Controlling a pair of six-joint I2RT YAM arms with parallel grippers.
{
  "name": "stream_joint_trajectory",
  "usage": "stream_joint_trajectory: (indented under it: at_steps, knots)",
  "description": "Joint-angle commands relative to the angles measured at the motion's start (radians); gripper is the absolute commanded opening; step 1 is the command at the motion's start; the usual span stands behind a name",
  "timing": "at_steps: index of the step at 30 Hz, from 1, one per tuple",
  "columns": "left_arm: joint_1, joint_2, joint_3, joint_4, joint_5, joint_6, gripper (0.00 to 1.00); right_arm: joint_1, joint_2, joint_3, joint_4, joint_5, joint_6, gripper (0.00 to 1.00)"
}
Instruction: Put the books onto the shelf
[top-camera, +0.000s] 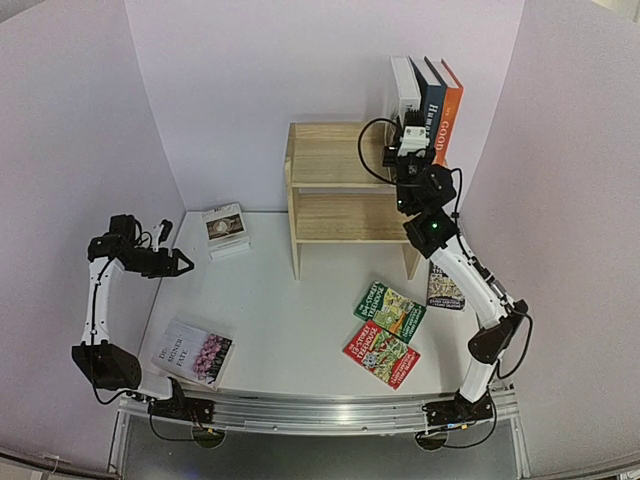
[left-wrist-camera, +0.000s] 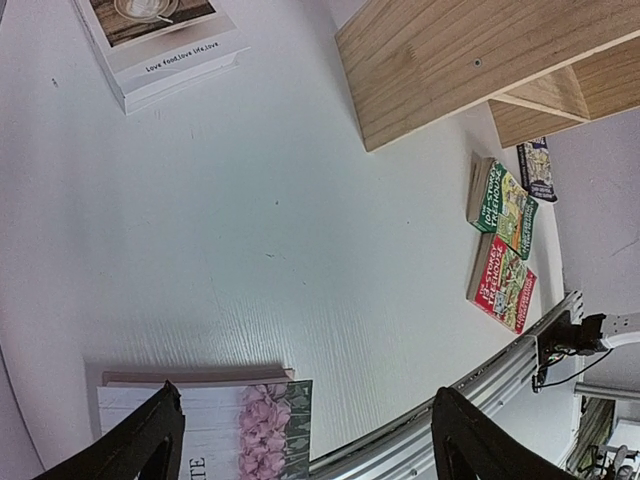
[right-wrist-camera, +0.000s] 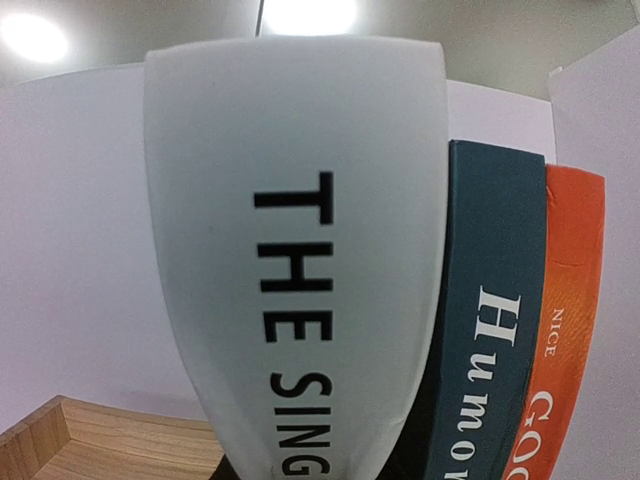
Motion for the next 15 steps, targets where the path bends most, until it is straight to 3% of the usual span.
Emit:
stream_joint_trajectory:
  at_steps: [1, 6, 10, 15]
  knots:
    - [-0.004, -0.033, -0.007, 0.019, 0.02, -0.002, 0.85, -0.041, 0.02, 0.067, 0.054, 0.055, -0.003, 0.04]
    - [-0.005, -0.036, -0.012, 0.019, 0.023, -0.004, 0.85, -0.06, 0.048, 0.092, 0.054, 0.051, 0.014, 0.08]
    - [-0.006, -0.039, -0.025, 0.021, 0.027, -0.005, 0.85, -0.06, 0.059, 0.099, 0.051, 0.044, 0.02, 0.36]
    - [-0.005, -0.039, -0.039, 0.017, 0.052, -0.001, 0.85, -0.06, 0.04, 0.07, 0.049, 0.029, 0.04, 0.6]
